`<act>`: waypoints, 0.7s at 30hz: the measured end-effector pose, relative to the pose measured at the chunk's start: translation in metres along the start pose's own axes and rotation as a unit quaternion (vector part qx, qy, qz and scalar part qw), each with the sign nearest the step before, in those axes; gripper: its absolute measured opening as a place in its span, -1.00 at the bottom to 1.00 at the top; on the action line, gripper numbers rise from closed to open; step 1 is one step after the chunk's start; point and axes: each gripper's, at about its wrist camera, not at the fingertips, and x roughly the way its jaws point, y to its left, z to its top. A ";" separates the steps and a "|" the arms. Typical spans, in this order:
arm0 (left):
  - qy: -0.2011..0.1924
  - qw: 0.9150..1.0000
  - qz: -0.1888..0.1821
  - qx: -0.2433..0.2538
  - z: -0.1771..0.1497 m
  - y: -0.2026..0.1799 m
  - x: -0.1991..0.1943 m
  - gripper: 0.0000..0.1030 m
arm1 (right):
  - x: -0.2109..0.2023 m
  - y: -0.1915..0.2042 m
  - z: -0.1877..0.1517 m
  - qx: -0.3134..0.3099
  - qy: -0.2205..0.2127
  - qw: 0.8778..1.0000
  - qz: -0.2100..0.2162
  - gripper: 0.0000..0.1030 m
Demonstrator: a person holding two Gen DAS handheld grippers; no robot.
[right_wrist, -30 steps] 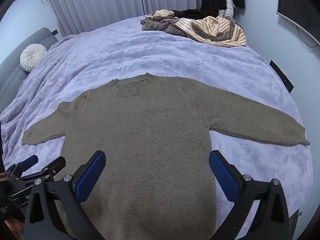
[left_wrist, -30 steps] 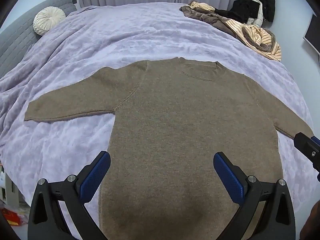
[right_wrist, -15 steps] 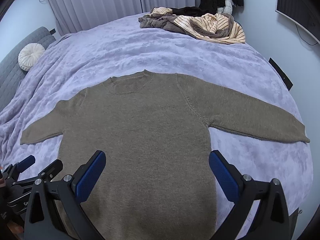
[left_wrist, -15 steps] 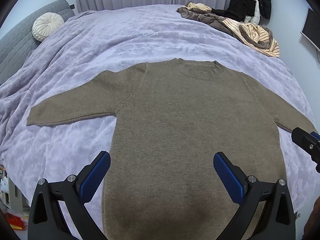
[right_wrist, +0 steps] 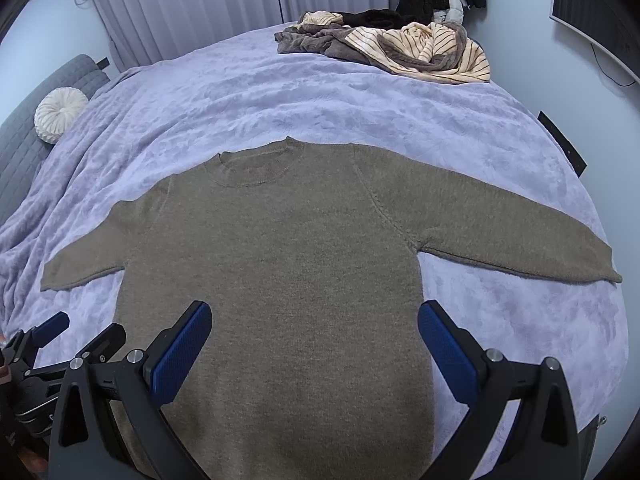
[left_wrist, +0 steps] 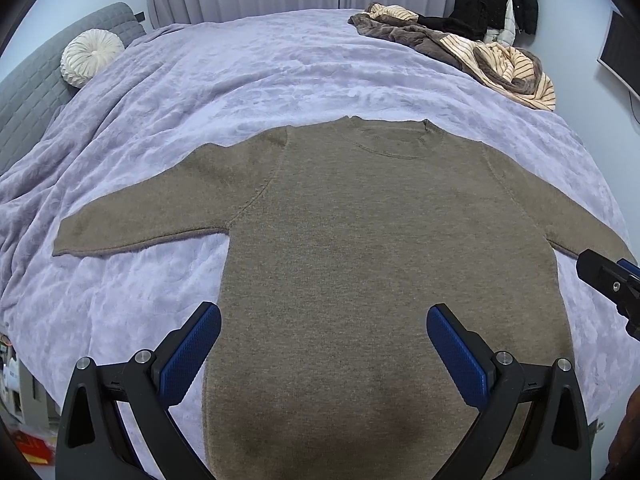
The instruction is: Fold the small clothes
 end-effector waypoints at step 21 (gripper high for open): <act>0.008 1.000 -0.004 -0.004 -0.001 0.000 0.005 1.00 | 0.005 -0.002 0.000 0.003 0.004 1.000 0.000 0.99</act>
